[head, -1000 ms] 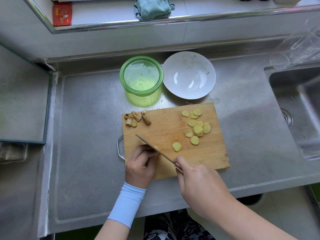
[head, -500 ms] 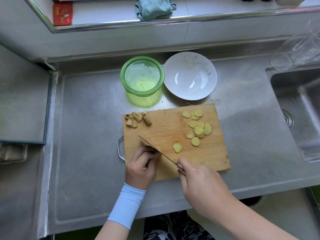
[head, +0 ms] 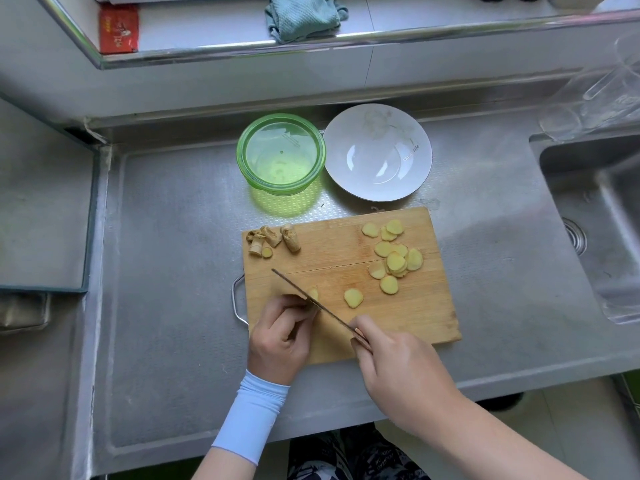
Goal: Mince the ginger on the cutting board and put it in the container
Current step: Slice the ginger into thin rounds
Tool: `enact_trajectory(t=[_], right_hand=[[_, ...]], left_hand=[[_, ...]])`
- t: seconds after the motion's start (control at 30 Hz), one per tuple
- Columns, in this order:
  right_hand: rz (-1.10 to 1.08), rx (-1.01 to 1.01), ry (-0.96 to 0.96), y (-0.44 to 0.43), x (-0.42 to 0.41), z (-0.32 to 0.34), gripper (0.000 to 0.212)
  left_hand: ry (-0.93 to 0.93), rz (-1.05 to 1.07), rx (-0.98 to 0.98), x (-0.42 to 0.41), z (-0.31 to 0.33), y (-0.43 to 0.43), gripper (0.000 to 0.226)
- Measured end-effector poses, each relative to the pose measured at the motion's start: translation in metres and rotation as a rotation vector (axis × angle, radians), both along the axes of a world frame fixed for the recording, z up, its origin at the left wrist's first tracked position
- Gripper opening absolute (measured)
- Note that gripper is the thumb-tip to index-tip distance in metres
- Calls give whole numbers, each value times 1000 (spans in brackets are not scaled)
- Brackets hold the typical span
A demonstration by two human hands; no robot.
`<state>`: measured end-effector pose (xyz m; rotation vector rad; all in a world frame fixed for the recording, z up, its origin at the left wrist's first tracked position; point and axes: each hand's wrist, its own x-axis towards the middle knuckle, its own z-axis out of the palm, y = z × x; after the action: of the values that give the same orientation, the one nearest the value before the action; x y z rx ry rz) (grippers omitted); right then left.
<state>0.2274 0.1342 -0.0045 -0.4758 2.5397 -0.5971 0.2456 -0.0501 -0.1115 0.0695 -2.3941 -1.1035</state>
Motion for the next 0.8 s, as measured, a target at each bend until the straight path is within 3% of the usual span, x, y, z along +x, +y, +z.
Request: enact_trajectory(t=[0.23,0.5,0.63,0.8], right_hand=[[17,50,48,11,16,9,11],[-18,49,1,14,19,17,15],[-4,76,-4,12,20,17,13],[-11,79,-35,9,15,20,6]], left_hand=[[4,55,0,0,-1,1,34],[19,65,-3,0,-4,2,29],[7,61,-39,0,-6,0,11],[11,49,-34,0,-6,0,14]])
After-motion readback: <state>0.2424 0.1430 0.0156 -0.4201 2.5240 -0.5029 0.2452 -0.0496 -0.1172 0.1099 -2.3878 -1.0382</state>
